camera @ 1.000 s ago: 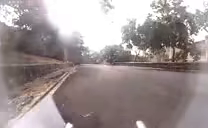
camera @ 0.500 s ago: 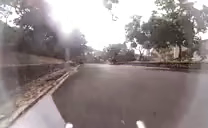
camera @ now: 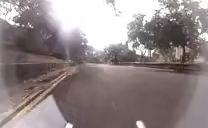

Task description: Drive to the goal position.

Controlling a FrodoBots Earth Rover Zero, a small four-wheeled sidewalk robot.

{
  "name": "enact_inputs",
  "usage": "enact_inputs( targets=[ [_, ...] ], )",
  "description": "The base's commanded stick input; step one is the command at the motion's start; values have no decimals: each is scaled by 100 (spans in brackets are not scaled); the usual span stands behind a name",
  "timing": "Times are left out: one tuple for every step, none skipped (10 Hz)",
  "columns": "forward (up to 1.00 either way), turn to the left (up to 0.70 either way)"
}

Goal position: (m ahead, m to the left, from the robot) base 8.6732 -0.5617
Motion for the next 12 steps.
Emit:
enact_inputs(
  targets=[
    [100, -15],
    [100, -12],
    [100, 0],
    [100, 0],
    [100, 0],
    [100, 0],
    [100, 0],
    [100, 0],
    [100, 0],
    [100, 0],
    [100, 0],
    [100, 0]
  ],
)
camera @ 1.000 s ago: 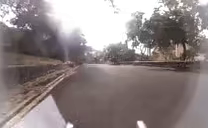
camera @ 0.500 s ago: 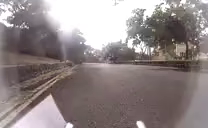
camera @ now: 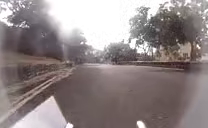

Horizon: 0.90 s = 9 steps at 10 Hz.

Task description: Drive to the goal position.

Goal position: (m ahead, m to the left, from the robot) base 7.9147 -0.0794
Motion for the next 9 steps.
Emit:
enact_inputs(
  targets=[
    [100, 0],
    [100, 0],
    [100, 0],
    [100, 0],
    [100, 0],
    [100, 0],
    [100, 0],
    [100, 0],
    [100, 0]
  ],
)
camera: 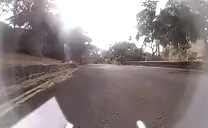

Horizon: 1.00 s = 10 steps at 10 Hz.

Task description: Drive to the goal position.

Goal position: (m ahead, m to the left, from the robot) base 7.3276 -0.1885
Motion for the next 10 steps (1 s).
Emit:
enact_inputs(
  targets=[
    [100, 0],
    [100, 0],
    [100, 0],
    [100, 0],
    [100, 0],
    [100, 0],
    [100, 0],
    [100, 0],
    [100, 0],
    [100, 0]
  ],
)
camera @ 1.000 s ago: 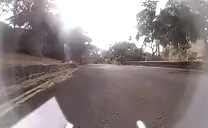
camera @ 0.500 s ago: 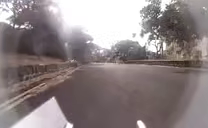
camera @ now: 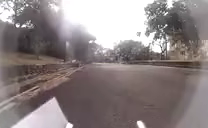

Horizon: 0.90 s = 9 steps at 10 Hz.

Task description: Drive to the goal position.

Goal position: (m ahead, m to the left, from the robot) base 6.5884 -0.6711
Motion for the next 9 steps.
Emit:
enact_inputs(
  targets=[
    [100, 0],
    [100, 0],
    [100, 0],
    [100, 0],
    [100, 0],
    [100, 0],
    [100, -1],
    [100, -4],
    [100, -8]
  ],
)
